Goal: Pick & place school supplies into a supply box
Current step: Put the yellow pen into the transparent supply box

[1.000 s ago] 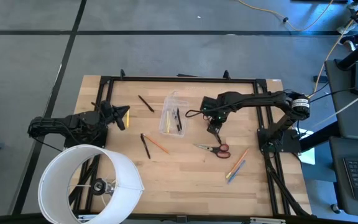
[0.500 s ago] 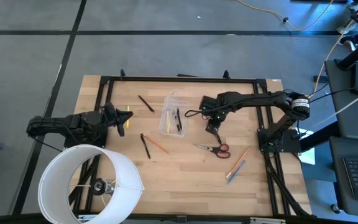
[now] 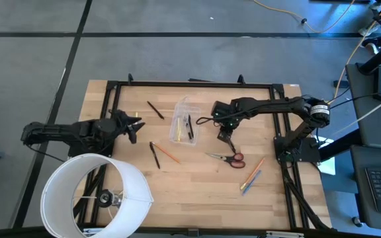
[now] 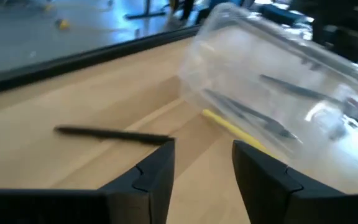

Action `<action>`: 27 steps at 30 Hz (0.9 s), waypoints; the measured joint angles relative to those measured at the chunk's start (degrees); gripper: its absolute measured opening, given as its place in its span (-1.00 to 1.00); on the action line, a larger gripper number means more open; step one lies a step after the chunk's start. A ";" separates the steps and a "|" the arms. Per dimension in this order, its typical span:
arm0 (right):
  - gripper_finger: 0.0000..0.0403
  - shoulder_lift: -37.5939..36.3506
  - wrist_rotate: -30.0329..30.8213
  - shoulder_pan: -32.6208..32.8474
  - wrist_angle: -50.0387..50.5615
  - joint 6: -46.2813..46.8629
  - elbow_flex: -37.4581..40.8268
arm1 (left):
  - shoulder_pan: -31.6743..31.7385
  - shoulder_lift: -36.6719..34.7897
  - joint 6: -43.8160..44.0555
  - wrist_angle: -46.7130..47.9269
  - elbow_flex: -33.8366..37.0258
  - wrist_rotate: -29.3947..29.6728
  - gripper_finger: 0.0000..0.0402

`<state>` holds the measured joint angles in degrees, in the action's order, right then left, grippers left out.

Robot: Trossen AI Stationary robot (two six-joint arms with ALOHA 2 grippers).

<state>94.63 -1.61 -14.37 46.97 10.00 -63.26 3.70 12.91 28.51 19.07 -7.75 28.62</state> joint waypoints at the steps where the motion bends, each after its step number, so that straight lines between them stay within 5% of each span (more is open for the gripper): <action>1: -0.45 0.00 0.00 -0.02 -0.30 0.00 0.00 | 1.10 0.74 1.73 0.18 0.00 -0.19 -0.22; 13: -0.45 0.00 0.01 0.00 -2.38 -0.20 0.00 | 14.41 14.07 5.63 4.38 -1.98 -11.73 -0.22; 27: -0.45 0.02 0.02 -0.02 -3.97 -1.85 0.00 | 20.96 34.40 9.78 13.04 -10.69 -15.71 -0.22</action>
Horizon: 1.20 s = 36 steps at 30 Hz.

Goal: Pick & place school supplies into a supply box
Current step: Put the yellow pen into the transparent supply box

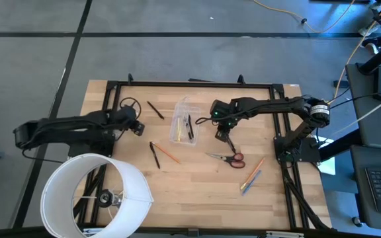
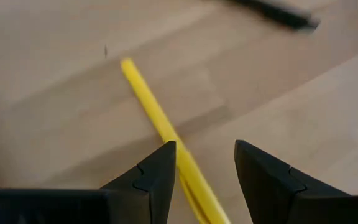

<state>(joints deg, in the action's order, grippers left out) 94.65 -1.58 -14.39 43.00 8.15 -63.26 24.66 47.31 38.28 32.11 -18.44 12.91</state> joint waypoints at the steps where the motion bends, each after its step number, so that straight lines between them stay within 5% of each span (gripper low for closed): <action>1: -0.45 0.00 0.00 0.01 0.01 -0.48 0.00 | 0.18 1.27 0.53 0.04 0.00 -0.69 -0.22; 14: -0.45 0.00 0.00 0.02 0.02 -1.38 0.00 | 0.20 12.36 5.40 -0.32 -0.33 -1.66 -0.23; 29: -0.45 0.00 0.00 0.02 -0.61 -4.14 0.00 | 0.20 12.71 3.09 -0.63 -0.11 -1.88 -0.75; 36: -0.45 0.00 0.02 0.01 -0.61 -4.14 0.00 | 0.20 11.94 0.13 -0.47 -1.23 -1.06 -0.77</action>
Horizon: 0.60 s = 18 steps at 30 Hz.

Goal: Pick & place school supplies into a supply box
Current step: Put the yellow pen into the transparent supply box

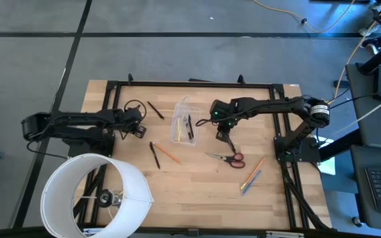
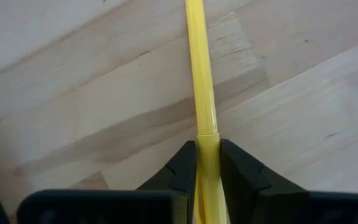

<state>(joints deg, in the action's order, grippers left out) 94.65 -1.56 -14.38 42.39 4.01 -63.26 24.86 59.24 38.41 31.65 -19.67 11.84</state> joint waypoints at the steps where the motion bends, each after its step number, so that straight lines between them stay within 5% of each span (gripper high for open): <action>1: -0.45 0.00 0.00 -0.01 0.00 0.00 0.00 | 0.00 -0.17 -0.75 -0.13 -0.43 0.07 -0.77; 11: -0.45 0.00 0.02 0.00 -5.74 -1.77 0.02 | 0.00 -0.97 -9.32 -3.43 -5.87 5.09 -0.77; 18: -0.45 0.00 0.00 0.00 -9.34 -1.44 -0.17 | 0.00 -2.32 -17.92 -16.61 -8.36 8.19 -0.77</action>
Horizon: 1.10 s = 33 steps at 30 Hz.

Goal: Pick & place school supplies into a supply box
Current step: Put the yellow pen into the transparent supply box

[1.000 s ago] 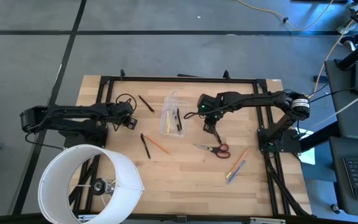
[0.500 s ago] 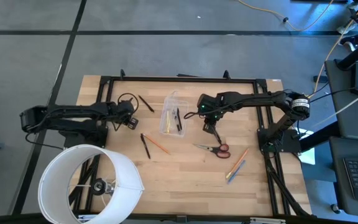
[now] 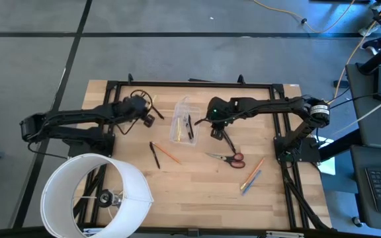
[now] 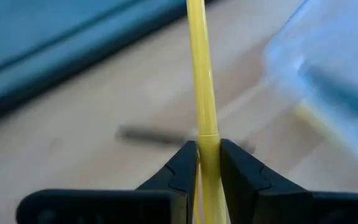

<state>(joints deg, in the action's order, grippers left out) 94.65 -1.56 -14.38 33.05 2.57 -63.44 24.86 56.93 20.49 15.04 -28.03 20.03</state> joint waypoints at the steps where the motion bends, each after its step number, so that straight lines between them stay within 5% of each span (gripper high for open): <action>1: -0.45 0.00 0.00 0.01 1.20 0.68 -0.43 | 0.00 -0.14 -1.18 -2.77 -0.03 -0.62 -0.77; 8: -0.45 -3.79 0.65 0.44 0.68 1.02 -3.54 | 0.00 -0.15 -6.11 -16.70 -0.07 -8.43 -0.76; 15: -0.45 -10.35 1.24 0.45 -11.37 -8.94 -3.87 | 0.00 -0.15 -10.96 -30.80 -0.07 -18.86 -0.75; 21: -0.45 -11.06 -7.31 0.43 -24.08 -9.52 -3.87 | -1.62 -0.15 -14.01 -39.06 -0.09 -30.65 -0.75; 26: -0.45 -9.60 -20.25 0.47 -33.05 -9.11 -3.91 | -4.31 -0.10 -14.73 -40.66 -0.09 -31.78 -0.74; 33: -0.45 -6.21 -20.53 0.40 -37.16 -8.12 -3.91 | -7.95 1.86 -16.79 -43.16 -0.09 -31.74 -0.73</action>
<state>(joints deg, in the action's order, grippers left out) 88.44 -22.09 -13.98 -4.11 -5.56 -67.35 16.91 58.78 3.70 -28.12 -28.12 -11.70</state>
